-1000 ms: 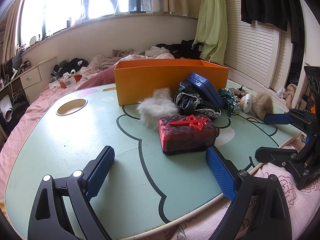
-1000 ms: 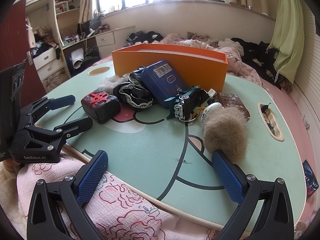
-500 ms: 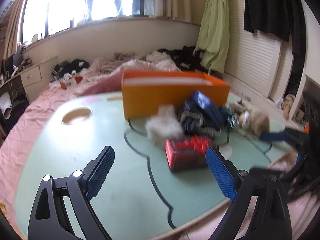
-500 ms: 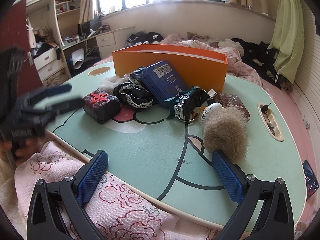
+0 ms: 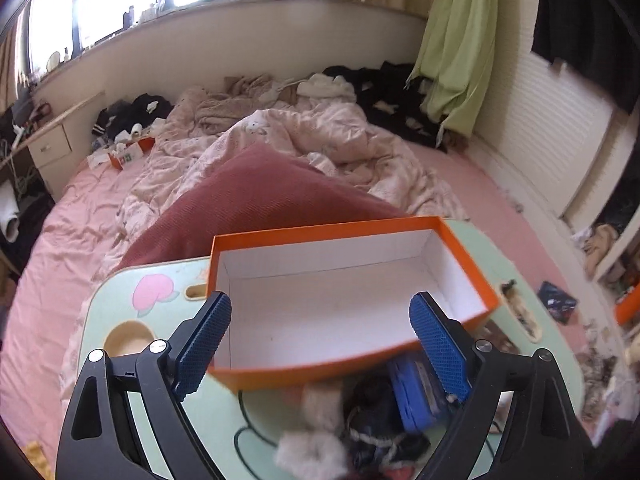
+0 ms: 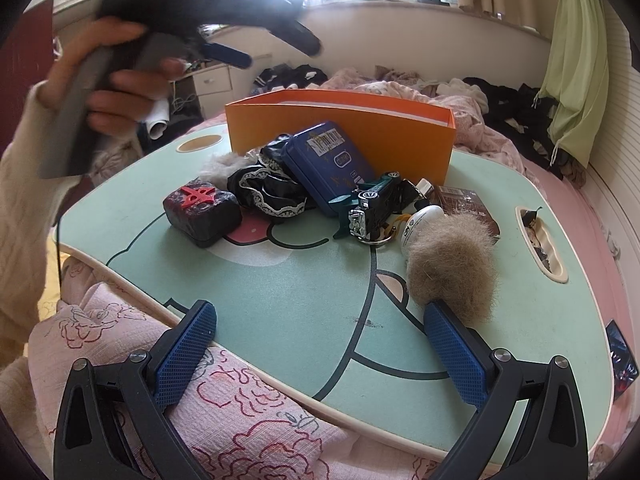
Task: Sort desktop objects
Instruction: 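Move the left gripper over the empty orange box, then withdraw it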
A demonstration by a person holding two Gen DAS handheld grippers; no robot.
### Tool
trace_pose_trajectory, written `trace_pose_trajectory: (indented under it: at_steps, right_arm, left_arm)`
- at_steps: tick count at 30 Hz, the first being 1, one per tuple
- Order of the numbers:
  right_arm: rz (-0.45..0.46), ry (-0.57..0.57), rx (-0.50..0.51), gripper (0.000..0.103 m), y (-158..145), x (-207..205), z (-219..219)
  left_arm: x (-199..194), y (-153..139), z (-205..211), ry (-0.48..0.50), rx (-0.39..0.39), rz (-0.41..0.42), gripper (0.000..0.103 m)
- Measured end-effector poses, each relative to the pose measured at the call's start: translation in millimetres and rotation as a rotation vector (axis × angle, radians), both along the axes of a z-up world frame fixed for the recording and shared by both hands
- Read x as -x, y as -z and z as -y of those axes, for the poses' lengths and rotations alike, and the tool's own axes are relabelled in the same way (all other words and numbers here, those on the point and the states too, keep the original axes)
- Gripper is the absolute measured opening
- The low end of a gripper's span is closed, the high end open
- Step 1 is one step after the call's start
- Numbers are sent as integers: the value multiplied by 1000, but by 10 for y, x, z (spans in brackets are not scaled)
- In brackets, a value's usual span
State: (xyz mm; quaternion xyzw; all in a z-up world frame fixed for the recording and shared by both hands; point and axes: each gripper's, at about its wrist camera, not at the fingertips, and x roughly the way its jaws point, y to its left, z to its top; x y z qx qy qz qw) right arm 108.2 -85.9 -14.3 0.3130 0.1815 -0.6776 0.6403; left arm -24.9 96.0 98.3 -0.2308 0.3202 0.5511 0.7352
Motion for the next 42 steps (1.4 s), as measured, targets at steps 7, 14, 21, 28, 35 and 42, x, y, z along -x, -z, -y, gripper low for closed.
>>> trace_pose_trajectory:
  at_steps: [7,14,21,28,35,42]
  right_arm:
    - [-2,0,-1,103,-9,-11,30]
    - [-3,0,-2,103,-10,-13,50]
    - [-4,-2,-3,103,-38,-15,149]
    - [-8,-1,-3,103,-34,-17,128]
    - [-10,-1,-3,103,-28,-19,130]
    - [-11,-1,-3,103,-24,-17,118]
  left_arm:
    - [-170,380,-174,-13,85,-13,87]
    - [-195,487,-190,-28,105,-21,80]
    - [-243,466,-180,-36,66,-53,80]
    - [-253,437,-136,-43,14,-87,80]
    - [-106,93,129,25,-36,86,80]
    - [203,-21,921,161,-50,165,80]
